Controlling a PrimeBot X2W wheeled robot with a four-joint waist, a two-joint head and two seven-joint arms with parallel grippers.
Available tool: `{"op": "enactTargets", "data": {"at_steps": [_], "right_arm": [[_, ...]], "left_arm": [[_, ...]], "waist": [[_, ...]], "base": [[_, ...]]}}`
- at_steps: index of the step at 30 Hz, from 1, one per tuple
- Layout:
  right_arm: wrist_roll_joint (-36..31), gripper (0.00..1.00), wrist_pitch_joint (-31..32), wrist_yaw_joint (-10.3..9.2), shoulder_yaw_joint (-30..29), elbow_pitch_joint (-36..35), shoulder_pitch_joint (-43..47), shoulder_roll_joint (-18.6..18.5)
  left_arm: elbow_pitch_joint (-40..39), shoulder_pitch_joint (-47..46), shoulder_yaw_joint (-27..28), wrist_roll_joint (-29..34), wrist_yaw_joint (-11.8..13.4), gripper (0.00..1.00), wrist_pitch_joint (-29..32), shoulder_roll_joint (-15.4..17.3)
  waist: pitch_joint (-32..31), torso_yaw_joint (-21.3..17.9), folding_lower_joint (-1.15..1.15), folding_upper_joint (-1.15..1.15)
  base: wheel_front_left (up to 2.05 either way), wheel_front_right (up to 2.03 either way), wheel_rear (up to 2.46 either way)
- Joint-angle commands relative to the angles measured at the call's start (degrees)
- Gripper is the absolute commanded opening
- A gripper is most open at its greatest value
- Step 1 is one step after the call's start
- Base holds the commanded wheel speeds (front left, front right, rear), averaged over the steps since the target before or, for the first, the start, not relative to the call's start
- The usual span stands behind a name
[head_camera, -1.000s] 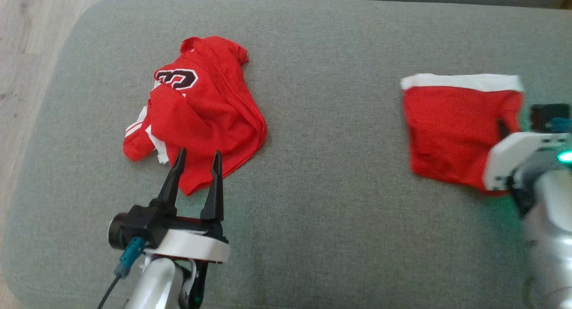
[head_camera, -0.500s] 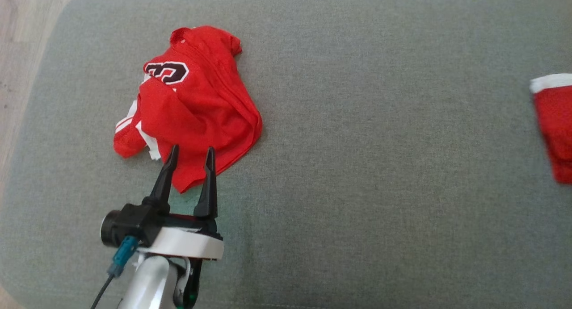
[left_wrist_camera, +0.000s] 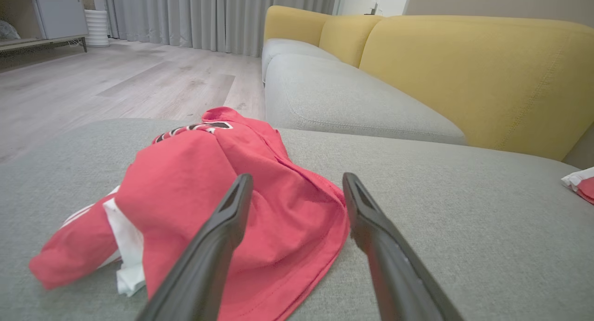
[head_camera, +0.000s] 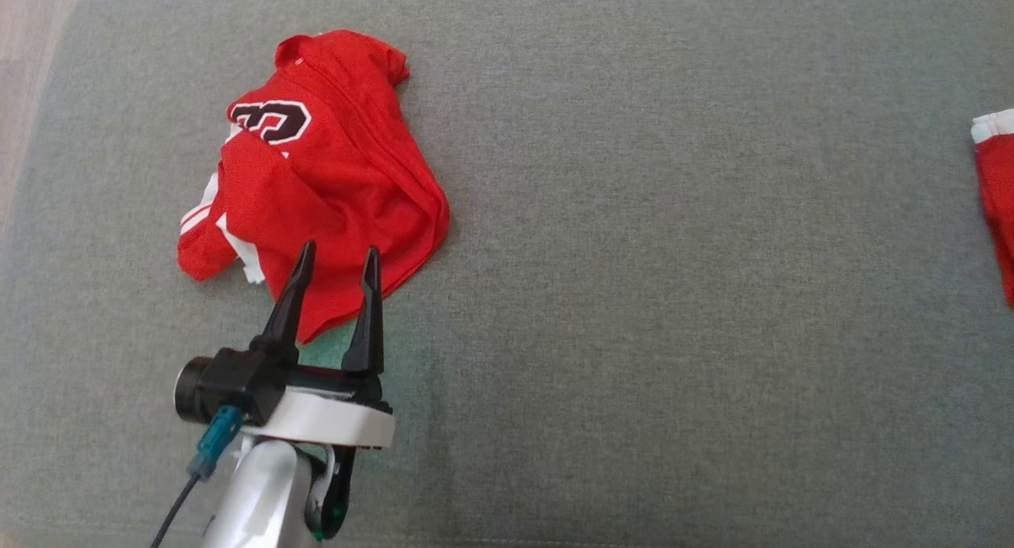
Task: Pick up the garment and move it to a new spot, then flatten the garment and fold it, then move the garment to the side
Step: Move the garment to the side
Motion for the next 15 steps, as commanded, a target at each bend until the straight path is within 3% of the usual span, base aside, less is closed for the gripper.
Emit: {"op": "enactTargets", "data": {"at_steps": [1,2,3,15], "right_arm": [[-0.24,0.15,0.22,-0.05,-0.60,-2.43,-0.26,-0.57],[-0.10,0.69,0.32,-0.05,-1.23,-2.72,-0.28,0.12],[-0.23,1.00,0.54,-0.05,-1.75,-3.03,-0.28,0.71],[3.30,1.00,-2.72,-0.05,-0.13,-10.75,-0.83,10.47]], "left_arm": [[-1.49,-2.27,2.30,0.66,-0.17,1.00,-0.29,0.23],[-1.42,-2.34,2.29,0.65,-0.20,1.00,-0.29,0.23],[-1.36,-2.35,2.26,0.65,-0.21,1.00,-0.29,0.23],[-0.89,-0.17,2.57,0.43,0.12,1.00,-0.29,0.23]], "waist": [[-0.22,-0.19,-0.01,0.00],[-0.38,-0.26,-0.01,0.00],[-0.59,-0.33,-0.01,0.00],[-6.14,-1.26,-0.01,0.00]], "base": [[0.00,0.00,0.00],[0.00,0.00,0.00],[0.00,0.00,0.00],[0.00,0.00,0.00]]}}
